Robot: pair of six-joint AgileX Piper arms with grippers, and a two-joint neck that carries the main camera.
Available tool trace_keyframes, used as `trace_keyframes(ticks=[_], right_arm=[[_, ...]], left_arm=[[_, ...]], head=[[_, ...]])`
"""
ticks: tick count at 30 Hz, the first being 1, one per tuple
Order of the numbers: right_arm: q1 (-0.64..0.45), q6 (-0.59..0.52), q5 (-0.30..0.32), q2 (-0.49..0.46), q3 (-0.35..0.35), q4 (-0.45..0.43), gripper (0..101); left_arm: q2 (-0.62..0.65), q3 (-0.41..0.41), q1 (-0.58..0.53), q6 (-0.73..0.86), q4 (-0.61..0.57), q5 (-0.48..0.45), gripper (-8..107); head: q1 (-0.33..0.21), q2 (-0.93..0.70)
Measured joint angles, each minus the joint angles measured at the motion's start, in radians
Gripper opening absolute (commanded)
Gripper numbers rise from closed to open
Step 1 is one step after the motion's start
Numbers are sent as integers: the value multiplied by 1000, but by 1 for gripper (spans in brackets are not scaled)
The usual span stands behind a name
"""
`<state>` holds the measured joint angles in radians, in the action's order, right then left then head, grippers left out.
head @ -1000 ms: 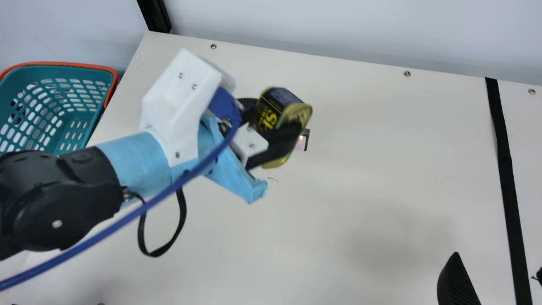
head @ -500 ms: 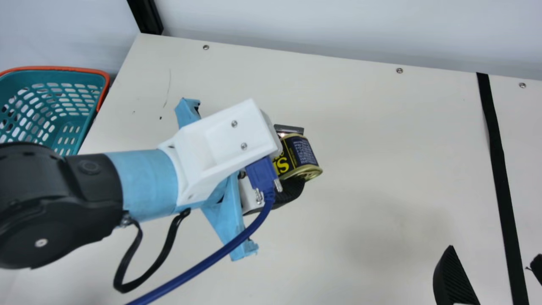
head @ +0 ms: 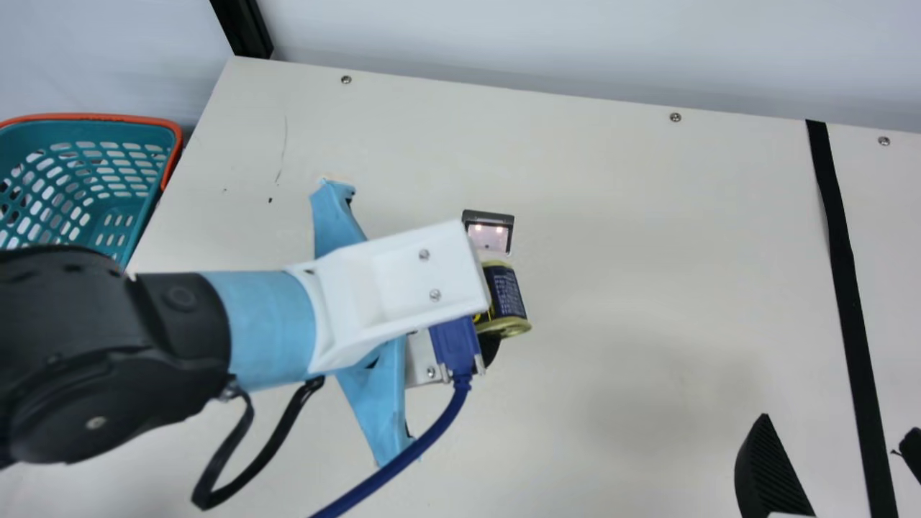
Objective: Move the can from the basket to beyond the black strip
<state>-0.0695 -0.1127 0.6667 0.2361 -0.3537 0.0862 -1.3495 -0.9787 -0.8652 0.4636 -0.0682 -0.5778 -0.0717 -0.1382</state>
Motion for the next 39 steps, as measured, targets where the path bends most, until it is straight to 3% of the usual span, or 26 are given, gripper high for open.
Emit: trace_keyframes(ticks=[6,22,23,24,32,39], right_arm=[[0,0,0,0,0,0,101],[0,0,0,0,0,0,101],[0,0,0,0,0,0,101],[0,0,0,0,0,0,101],[0,0,0,0,0,0,101],[0,0,0,0,0,0,101]], left_arm=[[-71,9,-49,-3,30,26,10],[-316,-45,-112,97,-44,28,10],[-326,-47,-111,100,-41,32,40],[-333,-49,-109,105,-35,36,90],[-325,-36,-93,76,15,67,90],[-179,22,-66,21,-35,106,90]], head=[[0,0],[0,0],[0,0],[0,0],[0,0],[0,0]])
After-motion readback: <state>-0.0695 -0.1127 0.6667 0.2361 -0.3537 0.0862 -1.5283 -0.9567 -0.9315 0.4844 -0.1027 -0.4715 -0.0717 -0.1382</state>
